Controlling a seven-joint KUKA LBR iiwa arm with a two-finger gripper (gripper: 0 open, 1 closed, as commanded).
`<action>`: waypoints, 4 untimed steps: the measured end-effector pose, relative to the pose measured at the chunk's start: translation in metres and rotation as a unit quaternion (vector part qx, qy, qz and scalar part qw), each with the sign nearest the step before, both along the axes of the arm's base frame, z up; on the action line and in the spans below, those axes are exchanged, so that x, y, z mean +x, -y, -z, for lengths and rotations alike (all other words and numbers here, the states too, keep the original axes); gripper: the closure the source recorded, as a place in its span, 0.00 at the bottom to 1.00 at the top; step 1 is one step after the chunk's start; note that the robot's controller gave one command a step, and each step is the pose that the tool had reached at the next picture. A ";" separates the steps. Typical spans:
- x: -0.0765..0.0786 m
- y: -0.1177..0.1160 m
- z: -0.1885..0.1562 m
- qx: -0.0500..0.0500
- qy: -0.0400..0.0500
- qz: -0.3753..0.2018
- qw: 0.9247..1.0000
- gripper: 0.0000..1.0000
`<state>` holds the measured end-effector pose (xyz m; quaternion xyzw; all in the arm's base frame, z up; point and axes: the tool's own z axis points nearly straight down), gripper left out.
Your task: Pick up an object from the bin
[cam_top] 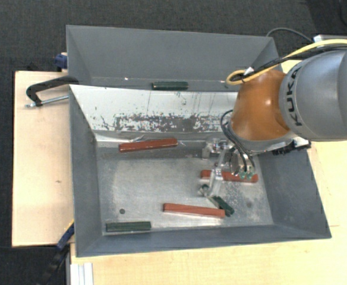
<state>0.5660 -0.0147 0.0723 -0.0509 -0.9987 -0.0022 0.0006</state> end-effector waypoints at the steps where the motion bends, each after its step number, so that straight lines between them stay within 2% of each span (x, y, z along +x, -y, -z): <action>1: -0.008 0.075 -0.001 -0.002 0.004 -0.001 1.000 1.00; 2: -0.009 0.074 0.001 -0.002 0.002 -0.001 1.000 0.00; 3: -0.009 0.074 0.001 -0.002 0.002 -0.001 1.000 0.00; 4: -0.006 0.066 0.000 -0.002 0.002 0.053 0.999 0.00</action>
Offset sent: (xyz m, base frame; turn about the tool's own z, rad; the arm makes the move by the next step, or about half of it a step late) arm 0.0000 0.0000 0.0000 0.0000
